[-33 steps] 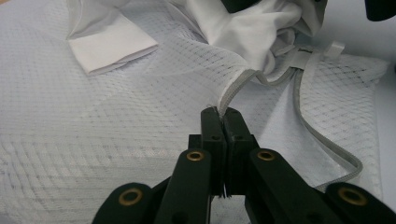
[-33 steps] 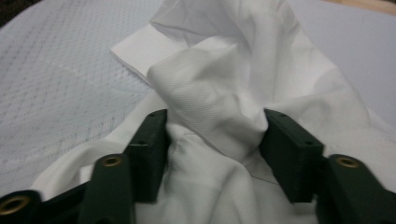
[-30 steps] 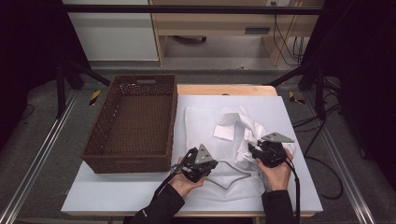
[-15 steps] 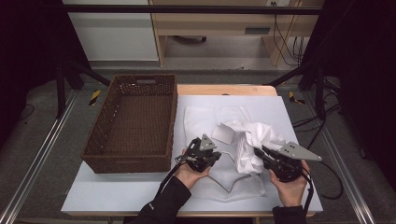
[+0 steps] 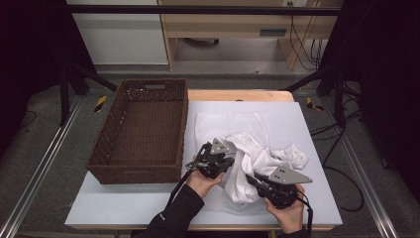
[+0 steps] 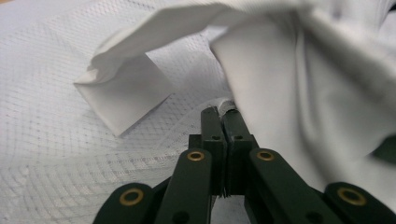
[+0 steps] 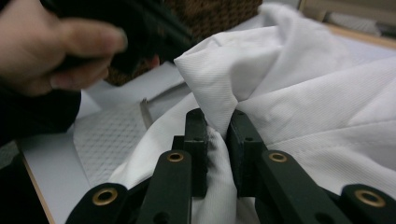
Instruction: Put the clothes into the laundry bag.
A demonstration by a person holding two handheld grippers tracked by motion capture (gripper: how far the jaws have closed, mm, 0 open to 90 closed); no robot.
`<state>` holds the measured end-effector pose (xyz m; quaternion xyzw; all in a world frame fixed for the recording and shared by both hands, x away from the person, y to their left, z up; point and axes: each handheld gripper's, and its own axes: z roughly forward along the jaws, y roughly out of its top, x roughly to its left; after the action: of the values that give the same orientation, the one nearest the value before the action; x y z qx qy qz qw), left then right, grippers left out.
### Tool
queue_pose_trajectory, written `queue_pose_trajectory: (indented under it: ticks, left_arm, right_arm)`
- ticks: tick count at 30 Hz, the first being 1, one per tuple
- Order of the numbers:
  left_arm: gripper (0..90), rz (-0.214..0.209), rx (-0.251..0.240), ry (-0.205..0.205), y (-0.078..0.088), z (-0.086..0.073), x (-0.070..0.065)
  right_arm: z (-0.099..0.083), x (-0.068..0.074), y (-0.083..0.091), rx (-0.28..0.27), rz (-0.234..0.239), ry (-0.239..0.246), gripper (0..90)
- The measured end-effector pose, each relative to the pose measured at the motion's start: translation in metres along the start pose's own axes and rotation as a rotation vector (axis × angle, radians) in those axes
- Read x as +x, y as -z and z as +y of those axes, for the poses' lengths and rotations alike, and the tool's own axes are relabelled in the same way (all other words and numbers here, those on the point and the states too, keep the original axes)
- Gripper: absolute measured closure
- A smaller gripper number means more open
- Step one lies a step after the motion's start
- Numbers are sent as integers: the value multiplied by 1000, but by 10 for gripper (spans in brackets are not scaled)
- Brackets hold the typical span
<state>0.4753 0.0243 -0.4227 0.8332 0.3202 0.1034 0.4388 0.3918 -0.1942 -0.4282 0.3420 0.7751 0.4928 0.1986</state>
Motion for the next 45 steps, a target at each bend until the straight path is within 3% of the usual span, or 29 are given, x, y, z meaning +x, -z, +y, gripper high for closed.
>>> queue_pose_trajectory:
  ticks: [5, 8, 12, 16, 18, 19, 21, 24, 25, 26, 29, 31, 34, 36, 38, 40, 41, 42, 45]
  left_arm:
    - [894, 4, -13, -8, 3, 1, -2]
    - [894, -11, -23, -10, 4, 1, -5]
    - [895, -27, -38, -33, 8, 0, -11]
    - [894, -46, -39, -32, 9, -6, -15]
    - [894, -47, -34, -31, 7, -11, -13]
    - [894, -52, -34, -23, 6, -14, -12]
    - [894, -54, -39, -7, 6, -19, -8]
    - [894, -52, -33, 2, 7, -25, -3]
    - [893, -53, -29, 4, 8, -28, -2]
    - [893, -51, -28, 5, 7, -29, -1]
    - [893, -51, -22, 10, 6, -32, 0]
    - [893, -53, -18, 6, 6, -31, 0]
    - [892, -47, -14, -8, 5, -31, -2]
    - [893, -48, -8, -11, 5, -32, -1]
    - [893, -49, -6, -9, 5, -31, 0]
    - [892, -45, -4, -1, 5, -31, 1]
    - [892, -46, -6, 4, 5, -31, 2]
    - [892, -47, -7, 10, 5, -31, 3]
    - [893, -44, -11, 25, 6, -29, 7]
  right_arm:
    - [-13, 7, -27, 84, 26, 6, 806]
    - [-16, 4, -43, 134, -1, -15, 812]
    - [-17, -2, -60, 186, -85, -46, 817]
    - [-20, -4, -75, 176, -209, -66, 816]
    - [-22, -2, -80, 174, -226, -44, 808]
    - [-22, -2, -80, 169, -224, -29, 798]
    - [-21, -4, -73, 156, -173, -58, 763]
    - [-16, -3, -50, 88, -107, -79, 688]
    - [-13, -3, -41, 58, -92, -64, 668]
    - [-8, -2, -26, 15, -91, -56, 640]
    - [5, -7, -7, -36, -127, -42, 519]
    - [15, -16, -6, -2, -165, -43, 393]
    - [22, -33, -27, 55, -186, -61, 345]
    - [24, -39, -43, 66, -184, -68, 384]
    - [23, -40, -54, 67, -194, -61, 589]
    - [23, -40, -57, 98, -176, -74, 810]
    - [23, -40, -56, 112, -175, -71, 876]
    - [23, -39, -51, 107, -168, -71, 887]
    - [25, -33, -25, 32, -88, -54, 892]
